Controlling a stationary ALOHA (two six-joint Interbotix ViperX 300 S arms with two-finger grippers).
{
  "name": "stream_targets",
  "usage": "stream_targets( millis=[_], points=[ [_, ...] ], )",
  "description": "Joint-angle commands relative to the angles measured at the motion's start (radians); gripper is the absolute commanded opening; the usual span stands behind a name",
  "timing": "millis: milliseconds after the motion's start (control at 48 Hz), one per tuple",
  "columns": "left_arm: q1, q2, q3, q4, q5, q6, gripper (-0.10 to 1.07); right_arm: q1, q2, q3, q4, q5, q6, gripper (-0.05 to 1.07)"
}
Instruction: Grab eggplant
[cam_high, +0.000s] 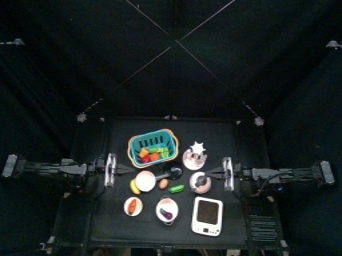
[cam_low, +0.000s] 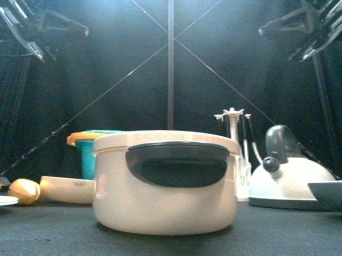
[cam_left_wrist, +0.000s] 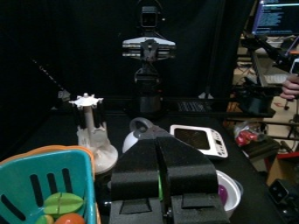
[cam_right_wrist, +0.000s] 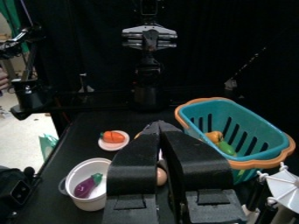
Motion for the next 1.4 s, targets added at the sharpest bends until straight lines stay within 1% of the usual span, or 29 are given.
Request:
stream_targets(
  millis=[0, 42, 104, 208, 354, 438, 542, 604, 729, 833, 979, 1188, 1375],
  points=[
    [0.002, 0.021, -0.008, -0.002, -0.026, -0.003, -0.04, 0.006, 0.044, -0.002, 0.002, -0.017, 0.0, -0.04],
    [0.002, 0.028, -0.005, -0.003, -0.037, -0.003, -0.03, 0.008, 0.069, -0.003, 0.002, -0.023, 0.003, -0.03],
    [0.0, 0.038, -0.005, -0.005, -0.06, -0.005, -0.02, 0.009, 0.115, -0.009, 0.002, -0.04, 0.009, 0.0],
    [-0.006, 0.071, -0.005, -0.005, -0.101, -0.003, -0.02, 0.012, 0.219, -0.04, 0.011, -0.08, 0.032, 0.04],
    [-0.008, 0.127, -0.008, -0.005, -0.127, -0.005, -0.01, 0.029, 0.347, -0.118, 0.031, -0.086, 0.081, 0.06],
    [-0.009, 0.156, -0.015, -0.005, -0.13, -0.006, -0.01, 0.04, 0.416, -0.175, 0.054, -0.083, 0.13, 0.06],
    [-0.011, 0.176, -0.018, -0.005, -0.13, -0.008, -0.01, 0.066, 0.479, -0.232, 0.083, -0.071, 0.195, 0.07],
    [-0.011, 0.183, -0.017, -0.005, -0.13, -0.008, -0.01, 0.1, 0.517, -0.267, 0.094, -0.051, 0.238, 0.08],
    [-0.011, 0.183, -0.012, -0.021, -0.13, -0.008, -0.01, 0.144, 0.578, -0.334, 0.098, 0.017, 0.296, 0.15],
    [-0.011, 0.181, -0.008, -0.043, -0.13, -0.006, -0.01, 0.163, 0.627, -0.402, 0.107, 0.1, 0.316, 0.23],
    [-0.011, 0.181, 0.002, -0.071, -0.126, -0.006, -0.01, 0.158, 0.686, -0.502, 0.141, 0.262, 0.321, 0.38],
    [-0.018, 0.181, 0.015, -0.112, -0.121, -0.006, -0.01, 0.156, 0.776, -0.626, 0.17, 0.465, 0.322, 0.54],
    [-0.018, 0.181, 0.026, -0.132, -0.121, -0.006, -0.01, 0.17, 0.868, -0.726, 0.172, 0.526, 0.324, 0.65]
  ],
)
